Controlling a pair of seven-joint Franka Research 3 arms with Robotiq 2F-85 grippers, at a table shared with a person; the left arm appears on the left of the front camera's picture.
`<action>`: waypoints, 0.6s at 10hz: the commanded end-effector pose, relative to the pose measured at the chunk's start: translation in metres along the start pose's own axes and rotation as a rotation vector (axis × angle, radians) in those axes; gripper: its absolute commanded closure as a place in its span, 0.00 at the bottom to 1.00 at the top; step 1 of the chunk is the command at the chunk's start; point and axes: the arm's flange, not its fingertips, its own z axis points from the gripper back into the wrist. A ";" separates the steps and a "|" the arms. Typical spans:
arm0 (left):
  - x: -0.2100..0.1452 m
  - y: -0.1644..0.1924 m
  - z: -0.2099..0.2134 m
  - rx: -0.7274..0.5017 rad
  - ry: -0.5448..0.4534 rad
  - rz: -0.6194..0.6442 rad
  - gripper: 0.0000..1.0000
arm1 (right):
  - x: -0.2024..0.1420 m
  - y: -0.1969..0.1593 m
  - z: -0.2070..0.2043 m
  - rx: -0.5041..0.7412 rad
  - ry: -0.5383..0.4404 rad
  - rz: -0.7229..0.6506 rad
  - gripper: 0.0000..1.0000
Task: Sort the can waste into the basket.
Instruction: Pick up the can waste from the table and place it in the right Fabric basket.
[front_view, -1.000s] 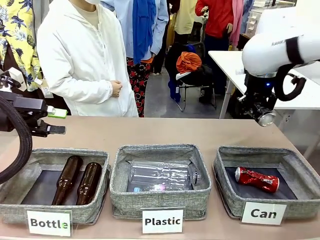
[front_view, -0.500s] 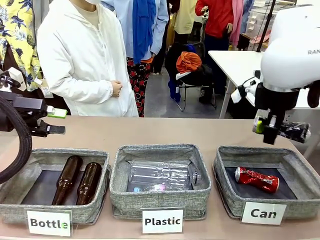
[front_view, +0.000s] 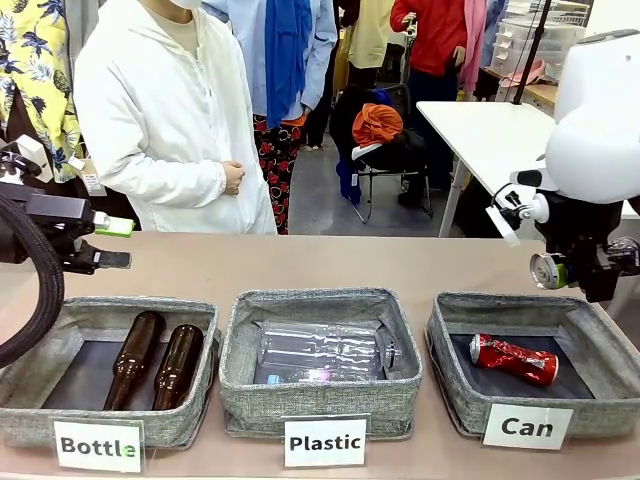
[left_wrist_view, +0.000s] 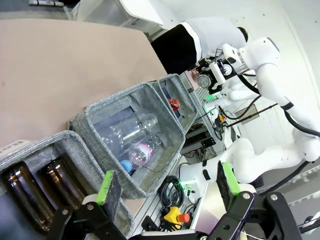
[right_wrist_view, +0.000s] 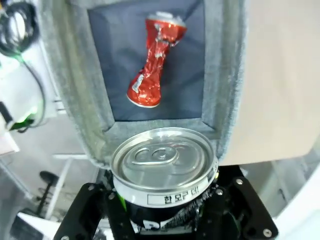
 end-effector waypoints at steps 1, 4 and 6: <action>-0.002 0.000 0.001 -0.007 -0.005 -0.016 0.00 | -0.006 -0.009 0.000 0.052 -0.085 -0.017 1.00; -0.002 0.000 0.001 -0.007 -0.005 -0.016 0.00 | -0.006 -0.015 -0.005 0.090 -0.089 -0.055 0.43; -0.002 0.000 0.001 -0.007 -0.005 -0.016 0.00 | -0.005 -0.014 -0.006 0.077 -0.085 -0.054 0.00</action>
